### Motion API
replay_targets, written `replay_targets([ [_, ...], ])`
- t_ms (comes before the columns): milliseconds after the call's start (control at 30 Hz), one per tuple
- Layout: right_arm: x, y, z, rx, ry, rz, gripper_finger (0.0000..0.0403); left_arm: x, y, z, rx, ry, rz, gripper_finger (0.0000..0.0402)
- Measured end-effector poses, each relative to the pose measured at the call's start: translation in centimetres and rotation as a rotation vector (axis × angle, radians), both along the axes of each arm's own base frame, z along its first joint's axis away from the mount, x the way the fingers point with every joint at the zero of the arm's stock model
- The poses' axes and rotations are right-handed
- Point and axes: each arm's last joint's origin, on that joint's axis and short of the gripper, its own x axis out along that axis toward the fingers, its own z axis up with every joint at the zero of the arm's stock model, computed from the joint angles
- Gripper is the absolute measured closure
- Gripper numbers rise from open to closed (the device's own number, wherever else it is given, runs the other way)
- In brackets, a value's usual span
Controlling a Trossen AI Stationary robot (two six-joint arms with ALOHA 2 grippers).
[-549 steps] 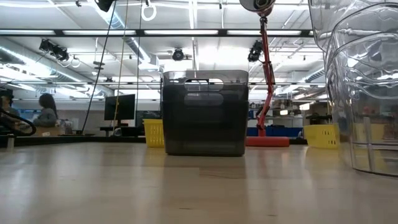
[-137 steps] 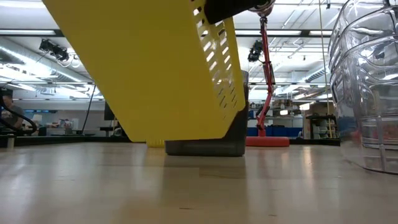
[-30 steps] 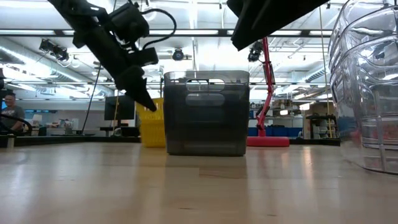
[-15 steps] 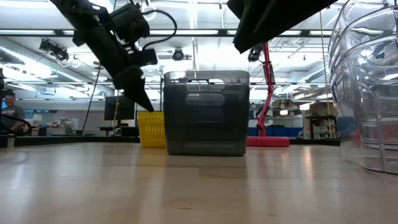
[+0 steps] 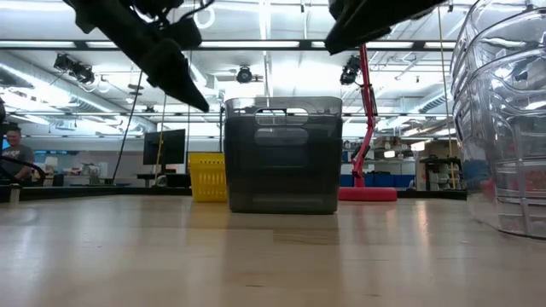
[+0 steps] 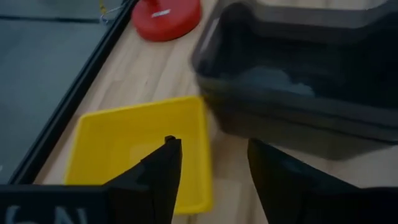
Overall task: Stack baskets by color
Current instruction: Return to Home Position
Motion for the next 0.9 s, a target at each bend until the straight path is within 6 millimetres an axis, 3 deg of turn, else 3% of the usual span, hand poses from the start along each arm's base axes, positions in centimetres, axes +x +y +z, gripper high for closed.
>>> replay_targets([
  [200, -3.5, -3.7, -0.1, 0.101, -0.224, -0.063, 0.0237, 0.7, -1.9, 0.4, -0.016, -0.071, -0.069, 0.0229],
  [567, -10.0, -8.9, -0.1, 0.176, -0.467, -0.166, 0.0237, 0.9, -4.6, 0.4, -0.022, -0.08, -0.181, 0.026],
  [767, -13.0, -10.6, 1.3, 0.188, -0.566, -0.201, 0.0238, -0.2, -5.0, -2.7, -0.014, -0.061, -0.209, 0.0277],
  [900, -14.6, -11.6, 2.0, 0.182, -0.592, -0.237, 0.024, -1.3, -5.1, -2.2, 0.041, -0.121, -0.252, 0.0285],
])
